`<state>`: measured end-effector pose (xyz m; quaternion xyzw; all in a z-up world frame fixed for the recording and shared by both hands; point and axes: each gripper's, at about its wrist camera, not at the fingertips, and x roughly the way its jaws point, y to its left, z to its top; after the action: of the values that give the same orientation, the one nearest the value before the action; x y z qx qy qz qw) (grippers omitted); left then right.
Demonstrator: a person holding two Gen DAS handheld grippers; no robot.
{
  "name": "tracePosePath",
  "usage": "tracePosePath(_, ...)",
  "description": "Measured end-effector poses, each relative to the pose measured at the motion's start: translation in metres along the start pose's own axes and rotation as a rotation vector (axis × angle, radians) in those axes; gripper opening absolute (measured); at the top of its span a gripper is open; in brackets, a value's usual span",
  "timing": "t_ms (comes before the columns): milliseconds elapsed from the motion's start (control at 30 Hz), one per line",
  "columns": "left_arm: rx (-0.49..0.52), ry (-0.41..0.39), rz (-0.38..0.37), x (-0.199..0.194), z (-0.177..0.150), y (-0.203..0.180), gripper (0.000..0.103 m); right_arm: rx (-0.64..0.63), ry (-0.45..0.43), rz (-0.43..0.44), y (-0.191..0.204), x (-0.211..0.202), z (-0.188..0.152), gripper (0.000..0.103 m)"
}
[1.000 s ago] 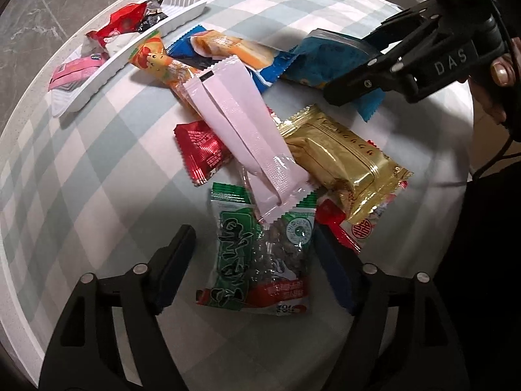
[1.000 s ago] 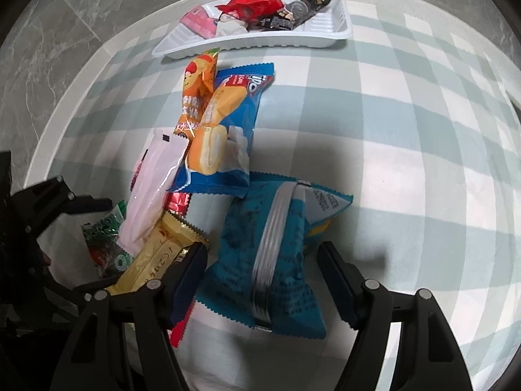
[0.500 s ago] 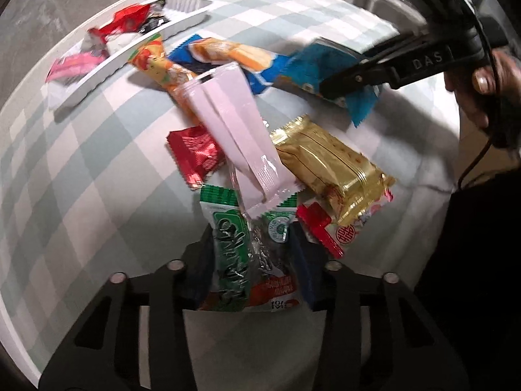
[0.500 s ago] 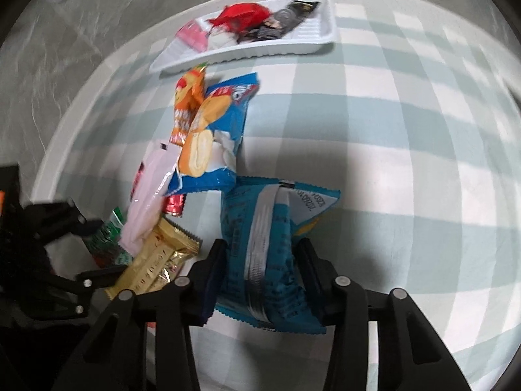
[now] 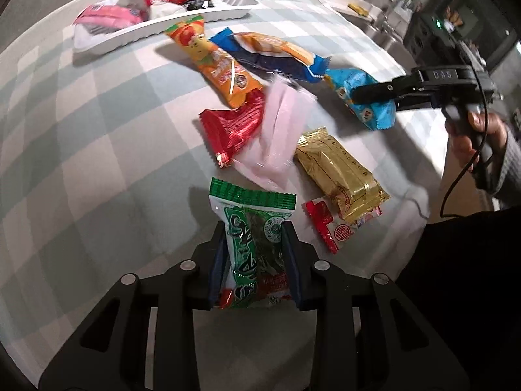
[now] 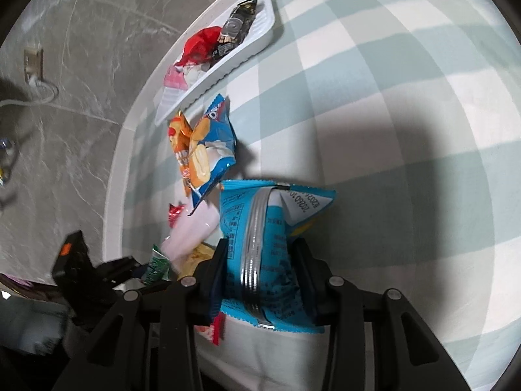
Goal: Organize snacks
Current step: 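Grasp the green-white packet with the left tool while the right tool grasps the teal bag, then carry the green-white packet and teal bag into the tray and release both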
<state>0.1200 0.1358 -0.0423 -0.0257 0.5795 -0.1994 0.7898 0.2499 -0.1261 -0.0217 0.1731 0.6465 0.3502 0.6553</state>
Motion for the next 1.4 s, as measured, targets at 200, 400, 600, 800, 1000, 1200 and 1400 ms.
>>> tracePosePath(200,-0.084,-0.030,-0.044,-0.014,-0.009,0.016,0.029,0.063,-0.008,0.090,-0.007,-0.010,0.000,0.042)
tracePosePath(400,-0.137,-0.058,-0.074,-0.025,-0.009,0.023,0.029,0.097,-0.012,0.147,-0.009,-0.017,0.004,0.041)
tracePosePath(600,-0.196,-0.094,-0.107,-0.037,-0.005,0.033,0.029,0.128,-0.025,0.194,-0.012,-0.023,0.009,0.041)
tracePosePath(800,-0.242,-0.137,-0.141,-0.044,0.011,0.043,0.029,0.140,-0.041,0.216,-0.012,-0.025,0.019,0.042)
tracePosePath(1000,-0.259,-0.166,-0.154,-0.047,0.030,0.046,0.029,0.150,-0.049,0.236,-0.010,-0.023,0.030,0.042)
tracePosePath(1200,-0.277,-0.191,-0.166,-0.048,0.051,0.053,0.029,0.161,-0.052,0.252,-0.010,-0.019,0.044,0.042)
tracePosePath(1400,-0.300,-0.207,-0.168,-0.046,0.070,0.063,0.029,0.158,-0.057,0.256,-0.006,-0.017,0.061,0.042)
